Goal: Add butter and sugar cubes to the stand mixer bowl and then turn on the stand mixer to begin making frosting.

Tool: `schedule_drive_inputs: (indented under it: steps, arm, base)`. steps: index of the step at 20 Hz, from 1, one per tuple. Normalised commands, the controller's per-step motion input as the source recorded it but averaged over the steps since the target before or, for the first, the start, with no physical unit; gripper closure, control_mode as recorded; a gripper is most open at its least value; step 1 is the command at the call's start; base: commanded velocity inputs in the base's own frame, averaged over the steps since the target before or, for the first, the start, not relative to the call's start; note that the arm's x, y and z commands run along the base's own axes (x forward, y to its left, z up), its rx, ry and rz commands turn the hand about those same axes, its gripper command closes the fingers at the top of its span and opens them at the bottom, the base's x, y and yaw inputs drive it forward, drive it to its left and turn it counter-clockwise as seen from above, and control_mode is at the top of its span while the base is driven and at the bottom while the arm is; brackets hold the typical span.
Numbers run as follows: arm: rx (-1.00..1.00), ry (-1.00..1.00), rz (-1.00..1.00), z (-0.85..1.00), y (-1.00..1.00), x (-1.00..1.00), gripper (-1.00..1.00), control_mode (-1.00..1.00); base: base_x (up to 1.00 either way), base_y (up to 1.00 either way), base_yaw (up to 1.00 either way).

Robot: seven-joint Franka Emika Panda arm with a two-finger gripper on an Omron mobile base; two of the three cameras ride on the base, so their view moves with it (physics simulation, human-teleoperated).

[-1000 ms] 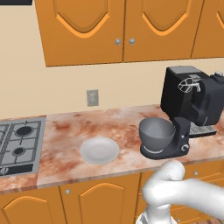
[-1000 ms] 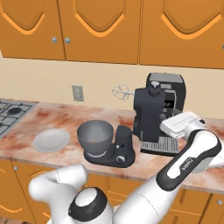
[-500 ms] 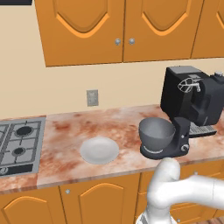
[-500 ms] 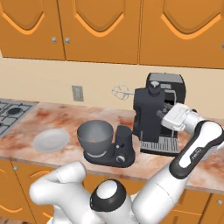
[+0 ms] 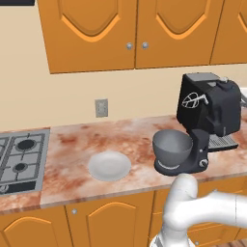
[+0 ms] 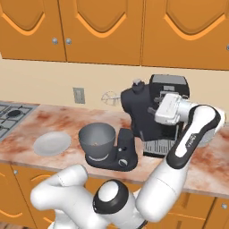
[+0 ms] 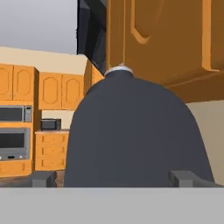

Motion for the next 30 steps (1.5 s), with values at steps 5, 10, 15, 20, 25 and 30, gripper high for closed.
schedule_drive_inputs:
  steps: [5, 10, 15, 20, 25, 30]
  arm:
    - [-0.23, -0.11, 0.00, 0.00, 1.00, -0.18, -1.00, -1.00]
    - [-0.23, -0.07, -0.01, 0.00, 0.96, -0.11, -1.00, -1.00]
    - [-0.03, -0.12, -0.04, 0.13, -0.15, 0.00, -1.00, -1.00]
    - [0.00, -0.06, -0.06, 0.29, -0.28, -0.14, -1.00, -1.00]
    - [0.00, -0.05, -0.27, -0.06, -0.37, -0.97, -1.00, -1.00]
    - [0.04, 0.00, -0.41, -0.29, 0.04, -0.96, -1.00, -1.00]
  base:
    - [0.00, 0.00, 0.00]
    - [0.00, 0.00, 0.00]
    - [0.00, 0.00, 0.00]
    - [0.00, 0.00, 0.00]
    - [0.00, 0.00, 0.00]
    - [0.00, 0.00, 0.00]
